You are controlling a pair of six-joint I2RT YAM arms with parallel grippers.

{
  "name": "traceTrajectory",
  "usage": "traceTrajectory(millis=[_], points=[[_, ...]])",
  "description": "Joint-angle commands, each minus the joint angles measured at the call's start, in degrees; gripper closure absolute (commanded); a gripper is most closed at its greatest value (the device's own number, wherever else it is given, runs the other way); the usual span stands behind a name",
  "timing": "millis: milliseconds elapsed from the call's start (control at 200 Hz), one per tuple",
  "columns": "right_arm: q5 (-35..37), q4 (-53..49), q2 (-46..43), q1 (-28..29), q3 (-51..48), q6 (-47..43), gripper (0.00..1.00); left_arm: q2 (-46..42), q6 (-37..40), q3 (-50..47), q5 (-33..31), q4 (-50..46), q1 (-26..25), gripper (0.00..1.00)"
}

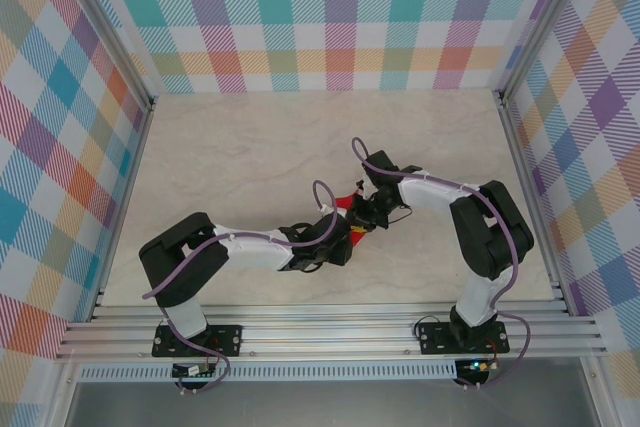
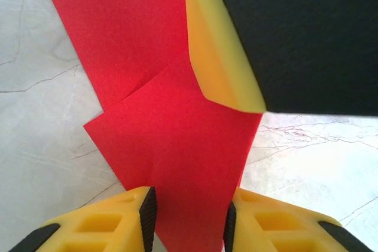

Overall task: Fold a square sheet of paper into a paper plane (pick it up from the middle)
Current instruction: Third fold the triangle at the center of the table.

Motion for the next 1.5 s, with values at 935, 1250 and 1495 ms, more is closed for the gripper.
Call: traceTrajectory(millis=[935,1250,1495], points=[[0.17,-1.66,0.49,0.43,1.70,-0.01,0.87,2.39,0.01,3.92,-4.42,-5.14,-2.32,0.67],[0.20,-1.80,0.34,0.44,2.03,0.07,0.87,2.40,0.20,3.86,-5.19,-5.94,-2.76,0.71],[0.07,-1.92,0.25,0.44,2.09,0.09,0.87,2.31,0.67,3.92,-5.60,-6.28,-2.76,0.79]])
